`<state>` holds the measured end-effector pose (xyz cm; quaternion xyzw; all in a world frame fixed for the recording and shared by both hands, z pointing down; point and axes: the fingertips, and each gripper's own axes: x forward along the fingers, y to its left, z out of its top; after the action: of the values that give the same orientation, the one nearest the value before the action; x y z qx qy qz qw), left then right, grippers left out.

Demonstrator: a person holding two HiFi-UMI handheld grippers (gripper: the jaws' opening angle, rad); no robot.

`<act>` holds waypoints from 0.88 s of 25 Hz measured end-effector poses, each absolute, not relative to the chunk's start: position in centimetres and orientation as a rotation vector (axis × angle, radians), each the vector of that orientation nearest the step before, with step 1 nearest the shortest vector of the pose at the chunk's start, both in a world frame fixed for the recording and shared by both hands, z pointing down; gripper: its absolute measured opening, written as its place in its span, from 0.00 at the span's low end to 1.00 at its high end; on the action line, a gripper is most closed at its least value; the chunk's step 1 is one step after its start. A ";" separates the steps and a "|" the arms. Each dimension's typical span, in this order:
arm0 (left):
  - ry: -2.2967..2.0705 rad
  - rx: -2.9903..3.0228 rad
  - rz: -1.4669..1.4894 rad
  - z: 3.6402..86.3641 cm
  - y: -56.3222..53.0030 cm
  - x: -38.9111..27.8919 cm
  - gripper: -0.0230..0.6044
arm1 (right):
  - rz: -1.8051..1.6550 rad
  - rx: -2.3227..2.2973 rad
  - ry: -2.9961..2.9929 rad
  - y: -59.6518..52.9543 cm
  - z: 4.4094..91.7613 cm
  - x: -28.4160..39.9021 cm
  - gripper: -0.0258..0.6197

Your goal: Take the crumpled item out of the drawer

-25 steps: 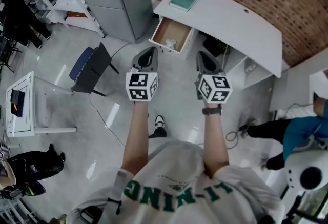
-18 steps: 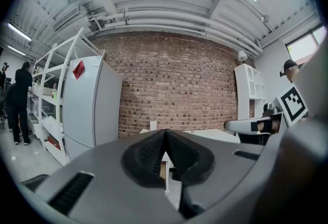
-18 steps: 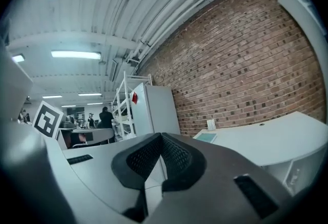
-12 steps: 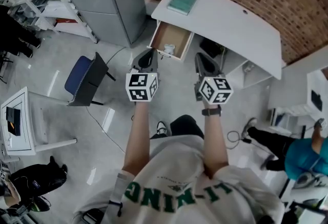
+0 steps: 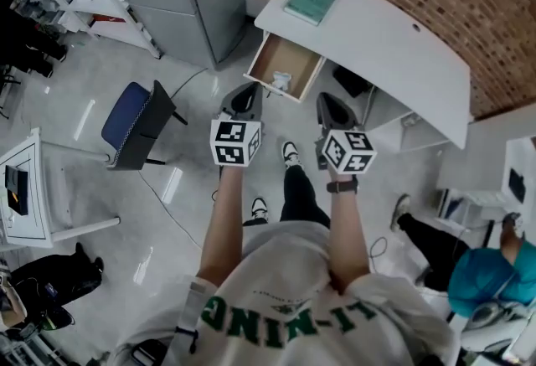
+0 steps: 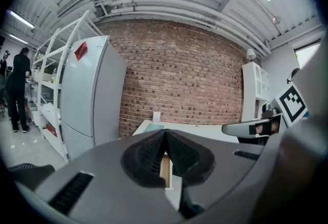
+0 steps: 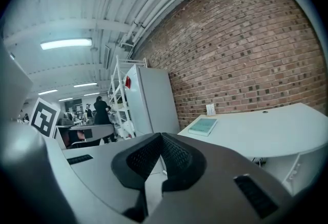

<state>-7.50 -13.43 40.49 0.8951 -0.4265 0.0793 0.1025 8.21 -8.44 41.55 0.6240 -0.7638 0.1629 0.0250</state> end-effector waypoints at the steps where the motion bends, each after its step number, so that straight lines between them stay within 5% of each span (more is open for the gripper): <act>1: -1.280 2.623 0.224 40.9 -14.5 -7.3 0.03 | 0.509 1.912 -2.367 -9.6 42.0 8.5 0.04; 22: -1.262 2.497 0.329 52.7 -32.3 2.1 0.03 | 0.768 1.635 -2.249 -28.5 54.8 14.3 0.04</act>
<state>2.10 -32.34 52.71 0.8748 -0.4420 0.1153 0.1616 14.31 -28.53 54.81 0.5621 -0.7733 0.2639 0.1281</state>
